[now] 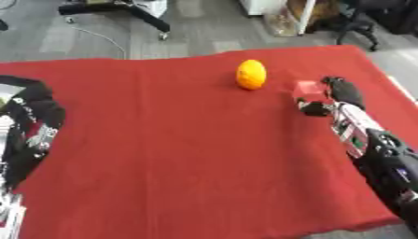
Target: Pick up the objects with one hand, pass them to the other hand, and then place them into the box on the other side of the table.
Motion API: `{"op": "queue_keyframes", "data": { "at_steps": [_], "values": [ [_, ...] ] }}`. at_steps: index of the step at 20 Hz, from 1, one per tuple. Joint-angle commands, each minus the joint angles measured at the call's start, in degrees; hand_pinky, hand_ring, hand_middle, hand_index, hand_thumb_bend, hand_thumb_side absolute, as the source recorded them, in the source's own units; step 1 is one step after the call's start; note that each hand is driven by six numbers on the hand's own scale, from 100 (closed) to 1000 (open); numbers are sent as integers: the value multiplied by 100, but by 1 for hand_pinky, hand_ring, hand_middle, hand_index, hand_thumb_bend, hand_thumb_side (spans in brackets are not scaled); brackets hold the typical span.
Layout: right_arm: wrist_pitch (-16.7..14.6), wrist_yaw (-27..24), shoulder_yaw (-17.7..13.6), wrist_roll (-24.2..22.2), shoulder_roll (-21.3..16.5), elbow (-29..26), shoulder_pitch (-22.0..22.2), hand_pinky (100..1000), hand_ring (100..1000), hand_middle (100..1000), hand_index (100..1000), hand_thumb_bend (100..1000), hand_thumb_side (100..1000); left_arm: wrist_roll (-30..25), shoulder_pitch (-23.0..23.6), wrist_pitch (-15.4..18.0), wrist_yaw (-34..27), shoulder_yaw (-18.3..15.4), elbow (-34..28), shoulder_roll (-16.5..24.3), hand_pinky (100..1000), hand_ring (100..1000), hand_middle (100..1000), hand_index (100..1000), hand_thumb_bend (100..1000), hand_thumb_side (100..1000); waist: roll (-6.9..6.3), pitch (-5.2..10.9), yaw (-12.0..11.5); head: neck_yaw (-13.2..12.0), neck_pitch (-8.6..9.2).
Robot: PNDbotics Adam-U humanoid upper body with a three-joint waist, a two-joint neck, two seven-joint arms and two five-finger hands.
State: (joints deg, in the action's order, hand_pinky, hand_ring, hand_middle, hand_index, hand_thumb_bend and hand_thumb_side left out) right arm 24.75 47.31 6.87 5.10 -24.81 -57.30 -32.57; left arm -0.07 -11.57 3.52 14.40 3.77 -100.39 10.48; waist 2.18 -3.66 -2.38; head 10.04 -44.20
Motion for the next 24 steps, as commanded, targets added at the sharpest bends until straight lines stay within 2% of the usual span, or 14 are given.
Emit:
{"op": "queue_keyframes", "data": {
  "at_steps": [1,4,6,12,15,18,20,22,24],
  "values": [
    [-41,-256,13,109,-72,58,-163,751,680,748,872,369,512,-18,-48,-3,35,21,-59,13,755,733,766,872,571,733,-19,-1,-7,26,9],
    [-49,-435,27,237,-45,153,-208,739,659,718,850,360,505,-23,-52,-2,41,26,-55,-2,755,733,766,873,571,733,-28,-8,-26,44,9],
    [-4,-538,20,409,-23,223,-235,718,620,665,810,322,473,-22,-52,-4,40,29,-53,-11,755,733,766,872,570,733,-37,-11,-43,49,9],
    [197,-752,22,1282,6,356,-292,653,507,483,616,100,233,-26,-58,-9,26,41,-46,-37,754,732,766,871,567,734,-58,-19,-85,56,9],
    [211,-951,6,1847,43,236,-256,622,469,433,562,100,171,-19,-52,-16,30,37,-27,-43,754,731,765,870,564,734,-62,-22,-80,19,9],
    [100,-1267,38,2343,121,-204,-156,601,453,408,544,100,168,3,-52,-22,48,28,8,-45,753,730,763,866,557,732,-66,-24,-54,-80,9],
    [-21,-1438,113,2546,193,-732,-64,595,450,406,544,100,177,19,-53,-26,73,27,56,-40,753,731,763,865,550,729,-72,-26,-28,-227,9],
    [-142,-1561,242,2604,291,-1442,38,592,450,410,548,100,189,31,-62,-24,108,32,121,-34,753,734,764,865,542,725,-77,-27,-6,-372,9],
    [-283,-1647,455,2463,443,-2337,138,592,453,418,555,100,212,25,-78,-16,151,57,210,-29,754,735,766,866,529,719,-81,-29,9,-519,9]
  ]
}}
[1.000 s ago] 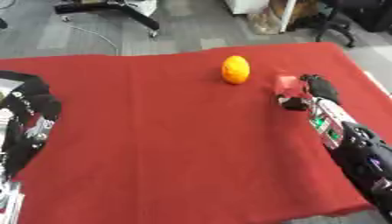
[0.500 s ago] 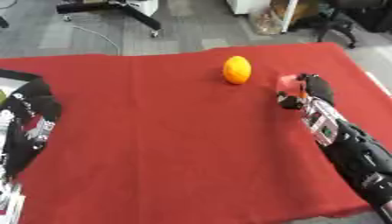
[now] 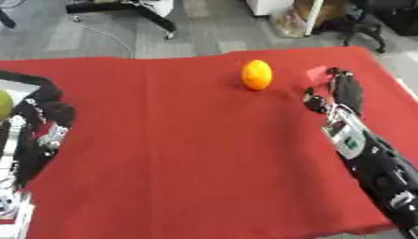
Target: Pick up the objects with one hand, pass them to the other hand, and then place them into the box on the other side of the table.
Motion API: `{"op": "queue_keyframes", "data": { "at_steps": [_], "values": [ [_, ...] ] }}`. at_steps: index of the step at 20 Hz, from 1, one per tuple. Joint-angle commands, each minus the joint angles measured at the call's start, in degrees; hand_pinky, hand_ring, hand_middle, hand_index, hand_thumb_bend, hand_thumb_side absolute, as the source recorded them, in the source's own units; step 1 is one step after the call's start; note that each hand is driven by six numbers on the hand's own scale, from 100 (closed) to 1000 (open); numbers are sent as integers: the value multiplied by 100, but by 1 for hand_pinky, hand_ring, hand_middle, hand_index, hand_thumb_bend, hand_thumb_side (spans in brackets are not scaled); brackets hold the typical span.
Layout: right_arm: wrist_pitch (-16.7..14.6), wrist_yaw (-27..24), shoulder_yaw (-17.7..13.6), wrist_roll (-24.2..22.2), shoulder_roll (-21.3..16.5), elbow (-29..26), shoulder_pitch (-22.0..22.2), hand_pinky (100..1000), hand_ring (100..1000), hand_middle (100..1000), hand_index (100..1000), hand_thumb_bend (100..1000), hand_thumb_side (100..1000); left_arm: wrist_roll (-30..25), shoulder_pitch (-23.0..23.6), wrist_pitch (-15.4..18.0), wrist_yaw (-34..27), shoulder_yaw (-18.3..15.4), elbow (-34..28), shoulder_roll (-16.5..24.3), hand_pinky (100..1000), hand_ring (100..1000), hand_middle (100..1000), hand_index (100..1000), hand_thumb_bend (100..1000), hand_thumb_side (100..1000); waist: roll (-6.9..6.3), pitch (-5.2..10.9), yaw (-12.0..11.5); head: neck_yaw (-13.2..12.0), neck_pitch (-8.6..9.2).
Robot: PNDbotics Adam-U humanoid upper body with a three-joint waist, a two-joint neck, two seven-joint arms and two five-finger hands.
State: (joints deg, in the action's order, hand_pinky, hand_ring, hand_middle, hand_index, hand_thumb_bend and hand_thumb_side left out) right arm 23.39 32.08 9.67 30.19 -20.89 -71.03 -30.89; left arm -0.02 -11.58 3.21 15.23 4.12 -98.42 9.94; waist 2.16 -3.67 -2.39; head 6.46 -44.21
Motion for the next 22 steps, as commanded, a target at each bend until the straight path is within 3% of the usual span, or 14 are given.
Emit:
{"op": "queue_keyframes", "data": {
  "at_steps": [1,5,9,15,22],
  "values": [
    [-204,-166,290,-199,132,-1401,15,593,455,420,558,100,219,9,-90,23,87,42,62,27,754,736,766,866,524,717,-81,-28,18,-228,9],
    [-395,-242,696,-974,518,-2790,84,593,459,425,562,100,238,-69,-182,94,173,163,292,21,754,737,768,866,482,695,-94,-18,52,-544,9],
    [-465,-670,1150,-1644,967,-3587,7,583,455,424,562,100,239,-154,-378,210,366,339,656,20,755,736,767,866,447,662,-89,-3,98,-859,9],
    [-286,-1693,1747,-1874,1385,-3782,-46,567,448,422,562,100,230,47,-749,581,866,669,1019,-93,770,771,788,897,569,629,-63,-19,104,-1083,9],
    [-87,-2822,2137,-1750,1448,-3832,-56,559,443,421,560,100,222,1051,-925,1063,1273,999,1083,-275,781,791,810,903,674,570,-33,-60,94,-1151,9]
  ]
}}
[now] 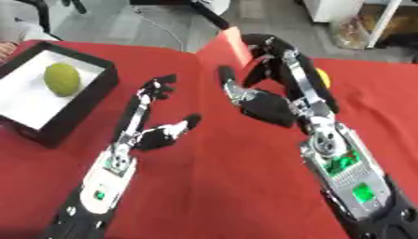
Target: Pick up the objects with one hand, pass them to the other hand, and then place them into the box on the other side of the table.
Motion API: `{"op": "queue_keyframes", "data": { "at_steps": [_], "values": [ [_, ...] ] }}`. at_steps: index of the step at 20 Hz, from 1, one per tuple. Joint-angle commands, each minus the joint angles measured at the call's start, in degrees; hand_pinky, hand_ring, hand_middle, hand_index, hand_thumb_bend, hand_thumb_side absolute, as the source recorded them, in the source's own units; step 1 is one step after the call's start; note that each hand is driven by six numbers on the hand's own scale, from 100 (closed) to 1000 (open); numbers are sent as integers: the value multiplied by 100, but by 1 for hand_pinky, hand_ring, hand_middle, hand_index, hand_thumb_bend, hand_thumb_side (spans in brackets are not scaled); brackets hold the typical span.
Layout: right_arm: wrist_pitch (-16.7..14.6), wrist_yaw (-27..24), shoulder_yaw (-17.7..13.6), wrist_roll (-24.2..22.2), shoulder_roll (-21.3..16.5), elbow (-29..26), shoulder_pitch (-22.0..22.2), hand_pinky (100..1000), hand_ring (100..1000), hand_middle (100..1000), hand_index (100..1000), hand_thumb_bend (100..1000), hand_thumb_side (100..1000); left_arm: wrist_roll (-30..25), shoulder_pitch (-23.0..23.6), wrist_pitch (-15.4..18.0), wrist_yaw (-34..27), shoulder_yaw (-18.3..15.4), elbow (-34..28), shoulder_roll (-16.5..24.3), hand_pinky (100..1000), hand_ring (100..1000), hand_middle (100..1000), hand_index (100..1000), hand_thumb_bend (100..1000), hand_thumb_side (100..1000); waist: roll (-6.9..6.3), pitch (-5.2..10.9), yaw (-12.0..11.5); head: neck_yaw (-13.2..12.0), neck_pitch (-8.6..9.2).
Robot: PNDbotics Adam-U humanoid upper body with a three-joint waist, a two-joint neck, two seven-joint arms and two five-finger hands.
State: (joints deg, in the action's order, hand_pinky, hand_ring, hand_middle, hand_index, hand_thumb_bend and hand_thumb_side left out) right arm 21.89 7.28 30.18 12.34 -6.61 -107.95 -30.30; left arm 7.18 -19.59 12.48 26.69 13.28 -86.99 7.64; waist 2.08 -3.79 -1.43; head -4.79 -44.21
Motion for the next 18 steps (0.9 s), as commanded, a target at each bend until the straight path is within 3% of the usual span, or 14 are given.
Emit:
{"op": "queue_keyframes", "data": {
  "at_steps": [1,9,18],
  "values": [
    [88,-472,136,22,20,-152,-119,559,443,422,560,100,222,504,-132,184,212,106,-70,-69,782,792,811,903,684,566,-23,-53,-5,-23,9],
    [188,-1033,318,-66,6,-110,-143,559,442,422,561,100,220,1087,-105,410,795,264,-65,-147,789,795,815,902,710,534,-27,-72,-2,90,9],
    [274,-1519,502,-53,-4,93,-104,554,438,418,557,100,203,1425,-72,421,769,288,-69,-198,783,786,811,897,660,539,-18,-74,-13,162,9]
  ]
}}
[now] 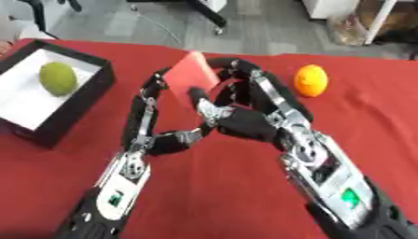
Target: Pick up the objects with one hand, pass them to the other hand, and then place them into the box on the other side of the table.
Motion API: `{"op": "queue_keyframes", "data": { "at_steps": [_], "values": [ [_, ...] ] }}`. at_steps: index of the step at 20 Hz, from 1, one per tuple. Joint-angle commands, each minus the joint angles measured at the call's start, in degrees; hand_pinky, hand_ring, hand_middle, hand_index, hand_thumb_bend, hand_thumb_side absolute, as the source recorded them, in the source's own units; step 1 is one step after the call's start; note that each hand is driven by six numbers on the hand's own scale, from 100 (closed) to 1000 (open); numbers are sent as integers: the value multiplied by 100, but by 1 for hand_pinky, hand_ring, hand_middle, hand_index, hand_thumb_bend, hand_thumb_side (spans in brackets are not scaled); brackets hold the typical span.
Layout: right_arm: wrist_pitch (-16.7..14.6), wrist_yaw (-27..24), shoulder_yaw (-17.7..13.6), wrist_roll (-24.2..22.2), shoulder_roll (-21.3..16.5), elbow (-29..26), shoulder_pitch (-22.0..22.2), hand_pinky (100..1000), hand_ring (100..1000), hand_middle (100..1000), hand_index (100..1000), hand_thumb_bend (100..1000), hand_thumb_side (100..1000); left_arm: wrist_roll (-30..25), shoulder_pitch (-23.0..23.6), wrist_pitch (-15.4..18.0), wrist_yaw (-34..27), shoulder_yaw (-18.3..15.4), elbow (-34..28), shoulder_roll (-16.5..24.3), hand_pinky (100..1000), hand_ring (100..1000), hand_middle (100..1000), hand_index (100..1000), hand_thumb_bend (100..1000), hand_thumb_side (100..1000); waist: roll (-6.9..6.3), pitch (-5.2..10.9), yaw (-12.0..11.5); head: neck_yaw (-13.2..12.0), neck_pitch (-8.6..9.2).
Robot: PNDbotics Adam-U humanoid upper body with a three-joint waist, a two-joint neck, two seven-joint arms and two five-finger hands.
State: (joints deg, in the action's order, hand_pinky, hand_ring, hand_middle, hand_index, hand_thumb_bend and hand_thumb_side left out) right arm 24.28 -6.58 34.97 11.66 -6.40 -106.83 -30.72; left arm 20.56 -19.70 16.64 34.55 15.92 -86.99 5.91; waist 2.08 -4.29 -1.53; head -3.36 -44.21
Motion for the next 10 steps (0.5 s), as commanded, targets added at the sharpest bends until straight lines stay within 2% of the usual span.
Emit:
{"op": "queue_keyframes", "data": {
  "at_steps": [1,10],
  "values": [
    [42,-163,31,30,-26,-1,-54,553,437,417,555,100,198,114,-57,4,-39,26,-72,-26,783,784,810,896,656,542,-18,-24,-3,20,9],
    [49,-424,84,291,-20,240,10,546,433,413,551,100,181,328,-22,-18,-190,23,-74,-16,777,775,802,887,616,550,-23,-30,7,56,9]
  ]
}}
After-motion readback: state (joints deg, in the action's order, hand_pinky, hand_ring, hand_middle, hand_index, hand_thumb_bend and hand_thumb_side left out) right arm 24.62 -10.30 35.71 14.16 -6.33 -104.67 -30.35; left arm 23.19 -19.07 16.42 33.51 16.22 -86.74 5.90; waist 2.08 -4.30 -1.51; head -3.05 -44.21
